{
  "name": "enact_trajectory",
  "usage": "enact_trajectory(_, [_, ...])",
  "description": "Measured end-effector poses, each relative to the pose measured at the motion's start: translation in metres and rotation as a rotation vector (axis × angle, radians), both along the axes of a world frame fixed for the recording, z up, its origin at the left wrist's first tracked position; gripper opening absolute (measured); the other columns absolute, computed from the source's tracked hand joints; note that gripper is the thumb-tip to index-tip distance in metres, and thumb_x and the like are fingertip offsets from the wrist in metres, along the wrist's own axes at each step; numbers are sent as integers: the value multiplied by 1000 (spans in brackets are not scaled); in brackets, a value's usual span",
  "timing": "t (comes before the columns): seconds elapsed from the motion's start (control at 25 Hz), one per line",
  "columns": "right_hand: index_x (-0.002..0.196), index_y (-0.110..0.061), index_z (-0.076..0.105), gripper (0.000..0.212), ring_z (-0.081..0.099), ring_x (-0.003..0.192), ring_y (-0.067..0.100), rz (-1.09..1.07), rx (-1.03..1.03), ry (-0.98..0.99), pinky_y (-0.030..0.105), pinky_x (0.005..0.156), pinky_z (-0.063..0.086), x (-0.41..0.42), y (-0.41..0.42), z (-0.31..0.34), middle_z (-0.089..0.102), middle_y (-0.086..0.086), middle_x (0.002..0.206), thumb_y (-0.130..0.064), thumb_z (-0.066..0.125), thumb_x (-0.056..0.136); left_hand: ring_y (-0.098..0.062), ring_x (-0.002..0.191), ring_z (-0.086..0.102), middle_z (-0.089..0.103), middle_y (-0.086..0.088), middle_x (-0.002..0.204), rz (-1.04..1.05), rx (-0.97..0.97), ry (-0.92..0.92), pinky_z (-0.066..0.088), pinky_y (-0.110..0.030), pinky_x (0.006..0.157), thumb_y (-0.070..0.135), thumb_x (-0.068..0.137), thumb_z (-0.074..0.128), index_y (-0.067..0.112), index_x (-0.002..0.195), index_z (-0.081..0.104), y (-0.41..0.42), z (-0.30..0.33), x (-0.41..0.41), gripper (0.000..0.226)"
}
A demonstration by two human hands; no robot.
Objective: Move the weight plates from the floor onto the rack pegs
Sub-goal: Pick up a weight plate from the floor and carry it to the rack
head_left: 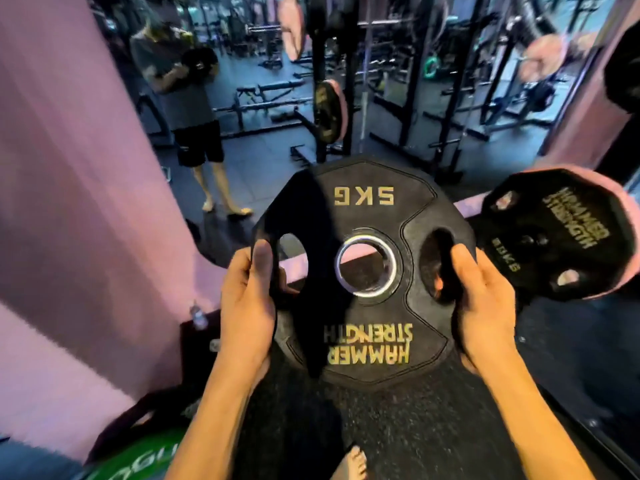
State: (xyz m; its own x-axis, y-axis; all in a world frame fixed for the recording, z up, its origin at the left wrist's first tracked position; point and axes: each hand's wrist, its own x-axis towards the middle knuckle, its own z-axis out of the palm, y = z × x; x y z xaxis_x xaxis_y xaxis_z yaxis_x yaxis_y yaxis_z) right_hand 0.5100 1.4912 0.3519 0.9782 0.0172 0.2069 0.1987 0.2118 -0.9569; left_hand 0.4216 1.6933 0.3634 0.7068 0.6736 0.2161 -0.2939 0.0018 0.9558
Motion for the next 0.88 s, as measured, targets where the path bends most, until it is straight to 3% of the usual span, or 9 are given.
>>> enact_trajectory(0.12, [75,-28,66,31,53,65,-7,-147,-52,-59,12,61,44,52,1,4,65,-19,65,-20,49,100,-23,70,45,49,-11,77,-101,-71,-15,36,-39,66,54,86,64,14,80,55,11,2,78,42])
enact_trajectory(0.28, [70,-22,58,33,48,53,-11,-341,-70,-94,5,54,39,119,-5,24,59,-22,54,-12,47,100,-16,65,57,59,-4,70,-300,-53,50,47,-33,64,60,80,57,23,76,62,14,17,187,38])
enact_trajectory(0.4, [77,-23,70,29,56,63,-9,-483,-38,-123,8,61,45,162,-16,36,67,-20,67,-20,50,98,-18,64,53,55,-2,68,-450,-54,33,43,-40,66,62,82,61,23,75,62,5,30,264,39])
enact_trajectory(0.52, [87,-29,75,20,64,76,-1,-596,-19,-127,17,70,52,201,-34,42,73,-13,83,-41,58,86,-20,71,53,58,-3,74,-636,-122,-16,43,-45,74,53,85,61,24,79,67,-13,39,336,30])
enact_trajectory(0.64, [99,-24,72,36,67,93,13,-698,-6,-178,27,81,54,241,-44,51,73,-4,99,-54,64,79,-21,67,54,57,-4,71,-797,-126,-56,44,-48,75,56,85,62,25,77,65,-31,53,405,32])
enact_trajectory(0.76, [88,-16,68,22,68,73,7,-819,24,-231,20,65,55,282,-50,73,73,-4,78,-31,54,93,-21,67,49,54,1,68,-928,-119,-74,42,-49,74,57,84,61,27,77,66,-51,72,475,31])
enact_trajectory(0.88, [78,-16,59,25,58,56,-5,-971,-44,-291,10,53,46,322,-64,96,65,-14,61,-16,47,100,-24,75,51,58,-1,73,-1079,-162,-140,45,-51,76,53,85,61,27,81,68,-78,94,535,27])
